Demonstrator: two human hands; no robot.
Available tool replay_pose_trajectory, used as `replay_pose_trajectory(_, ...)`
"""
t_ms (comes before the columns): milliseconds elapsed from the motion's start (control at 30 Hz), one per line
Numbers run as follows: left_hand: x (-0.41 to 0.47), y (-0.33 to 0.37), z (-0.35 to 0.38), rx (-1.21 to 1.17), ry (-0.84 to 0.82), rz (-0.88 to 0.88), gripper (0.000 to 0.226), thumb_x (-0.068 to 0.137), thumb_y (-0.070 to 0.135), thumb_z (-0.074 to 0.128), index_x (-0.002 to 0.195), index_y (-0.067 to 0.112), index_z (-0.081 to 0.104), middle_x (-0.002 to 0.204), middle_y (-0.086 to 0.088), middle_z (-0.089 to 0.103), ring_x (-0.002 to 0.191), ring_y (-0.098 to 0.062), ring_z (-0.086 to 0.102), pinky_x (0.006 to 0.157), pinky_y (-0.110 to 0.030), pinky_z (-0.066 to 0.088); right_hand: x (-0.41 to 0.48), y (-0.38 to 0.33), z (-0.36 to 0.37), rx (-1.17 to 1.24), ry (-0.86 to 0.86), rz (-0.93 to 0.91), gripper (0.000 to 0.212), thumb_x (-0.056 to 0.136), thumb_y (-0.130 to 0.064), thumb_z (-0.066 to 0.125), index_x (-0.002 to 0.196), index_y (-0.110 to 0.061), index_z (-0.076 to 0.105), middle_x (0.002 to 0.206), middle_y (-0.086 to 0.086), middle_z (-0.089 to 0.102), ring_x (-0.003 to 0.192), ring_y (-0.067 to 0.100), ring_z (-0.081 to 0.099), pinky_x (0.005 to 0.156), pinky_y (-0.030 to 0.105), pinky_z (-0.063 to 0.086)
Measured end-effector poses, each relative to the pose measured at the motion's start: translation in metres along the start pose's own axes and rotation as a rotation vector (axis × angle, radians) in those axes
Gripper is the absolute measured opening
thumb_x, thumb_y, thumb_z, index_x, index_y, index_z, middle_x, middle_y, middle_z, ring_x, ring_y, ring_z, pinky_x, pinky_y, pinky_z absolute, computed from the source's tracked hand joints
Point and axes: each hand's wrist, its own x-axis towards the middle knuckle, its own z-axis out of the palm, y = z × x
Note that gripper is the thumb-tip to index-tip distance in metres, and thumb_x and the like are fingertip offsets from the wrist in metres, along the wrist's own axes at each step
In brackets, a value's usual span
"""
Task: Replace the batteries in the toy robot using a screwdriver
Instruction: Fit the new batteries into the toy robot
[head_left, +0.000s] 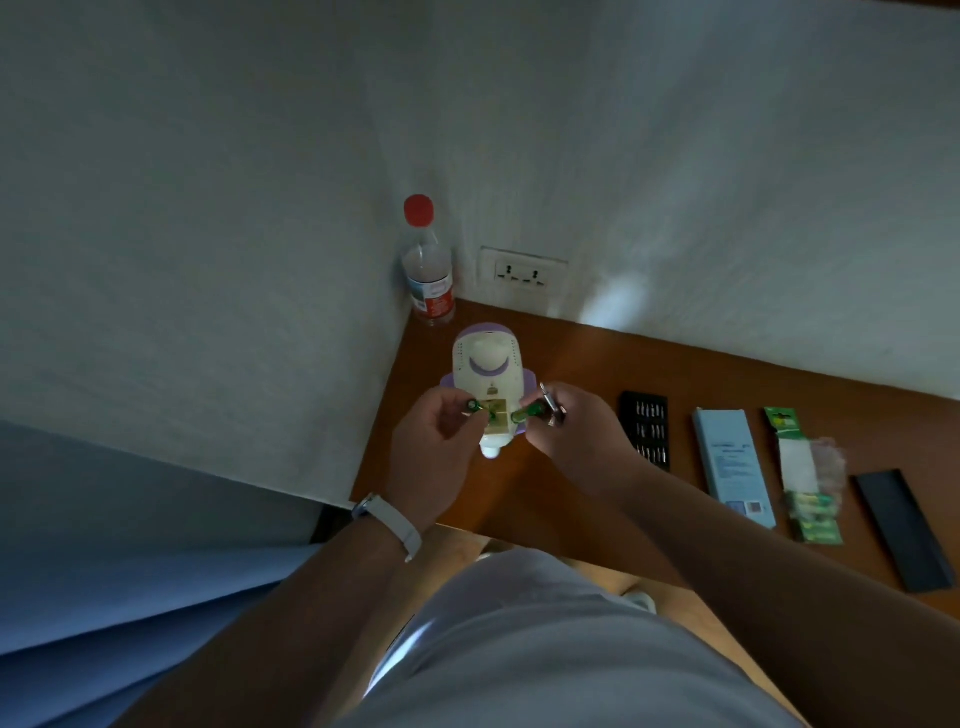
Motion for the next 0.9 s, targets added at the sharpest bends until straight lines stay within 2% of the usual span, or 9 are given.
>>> replay_pose_trajectory(133,0.006,-0.002,0.000,0.060,0.005,0.042,0.020,0.090,0.015,0.072,0.109,0.015,0.067,0.101,0.005,0.073,0.093,-0.007,0.068,0.071,-0.010,0.053,0.005,-0.004,0.007,-0.042,0.005,-0.048,0.016,0.089,-0.018,0.064,0.103,-0.023,0.067,0.079,-0.005,0.065,0.055,-0.004,0.053,0.046,0.009,0.038)
replay_pose_trajectory(267,0.006,0.000,0.003,0.177,0.022,0.136,0.018,0.090,0.014,0.072,0.108,0.012,0.069,0.093,0.013,0.068,0.089,-0.005,0.065,0.072,-0.005,0.049,0.007,-0.010,0.011,-0.071,-0.001,-0.106,0.022,0.090,-0.022,0.068,0.111,-0.024,0.066,0.086,-0.013,0.065,0.065,-0.006,0.059,0.052,0.008,0.041)
replay_pose_trajectory(333,0.006,-0.001,0.003,0.249,0.021,0.178,0.020,0.091,0.014,0.071,0.111,0.010,0.069,0.101,0.002,0.071,0.094,-0.013,0.066,0.072,-0.010,0.051,0.008,-0.010,0.013,-0.124,-0.001,-0.127,0.024,0.090,-0.023,0.068,0.114,-0.022,0.066,0.088,-0.014,0.063,0.063,-0.008,0.056,0.052,0.007,0.040)
replay_pose_trajectory(433,0.004,0.000,0.003,0.360,0.017,0.237,0.023,0.091,0.013,0.071,0.113,0.005,0.069,0.106,-0.010,0.071,0.095,-0.023,0.066,0.076,-0.033,0.058,0.011,-0.010,0.014,-0.188,-0.004,-0.161,0.023,0.091,-0.026,0.067,0.114,-0.021,0.067,0.097,-0.008,0.066,0.075,-0.002,0.059,0.060,0.011,0.041)
replay_pose_trajectory(467,0.004,0.001,0.004,0.385,0.017,0.259,0.024,0.091,0.013,0.072,0.112,0.003,0.069,0.105,-0.012,0.070,0.094,-0.025,0.066,0.075,-0.036,0.058,0.011,-0.010,0.015,-0.194,-0.009,-0.173,0.022,0.091,-0.025,0.067,0.113,-0.021,0.067,0.097,-0.007,0.066,0.078,0.001,0.060,0.062,0.013,0.043)
replay_pose_trajectory(533,0.006,0.001,0.005,0.430,0.013,0.296,0.023,0.089,0.014,0.073,0.109,0.002,0.071,0.105,-0.014,0.067,0.093,-0.027,0.064,0.074,-0.032,0.054,0.012,-0.010,0.016,-0.197,-0.018,-0.193,0.021,0.091,-0.022,0.067,0.111,-0.019,0.067,0.093,-0.009,0.065,0.080,0.003,0.060,0.065,0.014,0.045)
replay_pose_trajectory(667,0.012,0.000,0.007,0.463,-0.007,0.288,0.021,0.089,0.016,0.074,0.107,0.005,0.071,0.107,-0.011,0.063,0.092,-0.027,0.062,0.072,-0.026,0.048,0.015,-0.010,0.019,-0.221,-0.017,-0.227,0.016,0.089,-0.013,0.066,0.105,-0.013,0.067,0.077,-0.019,0.054,0.068,-0.003,0.054,0.058,0.008,0.037)
replay_pose_trajectory(767,0.014,-0.005,0.008,0.483,-0.020,0.279,0.022,0.087,0.015,0.074,0.107,0.006,0.071,0.110,-0.011,0.062,0.094,-0.027,0.064,0.070,-0.017,0.043,0.018,-0.009,0.022,-0.238,-0.016,-0.241,0.014,0.089,-0.011,0.066,0.103,-0.011,0.065,0.082,-0.011,0.058,0.070,0.003,0.054,0.062,0.015,0.039)
replay_pose_trajectory(900,0.016,-0.010,0.008,0.473,-0.022,0.268,0.023,0.086,0.015,0.076,0.107,0.007,0.070,0.113,-0.009,0.060,0.095,-0.025,0.064,0.068,-0.010,0.041,0.019,-0.010,0.022,-0.224,-0.006,-0.239,0.018,0.089,-0.013,0.067,0.107,-0.011,0.062,0.091,-0.005,0.064,0.080,0.010,0.062,0.066,0.023,0.050)
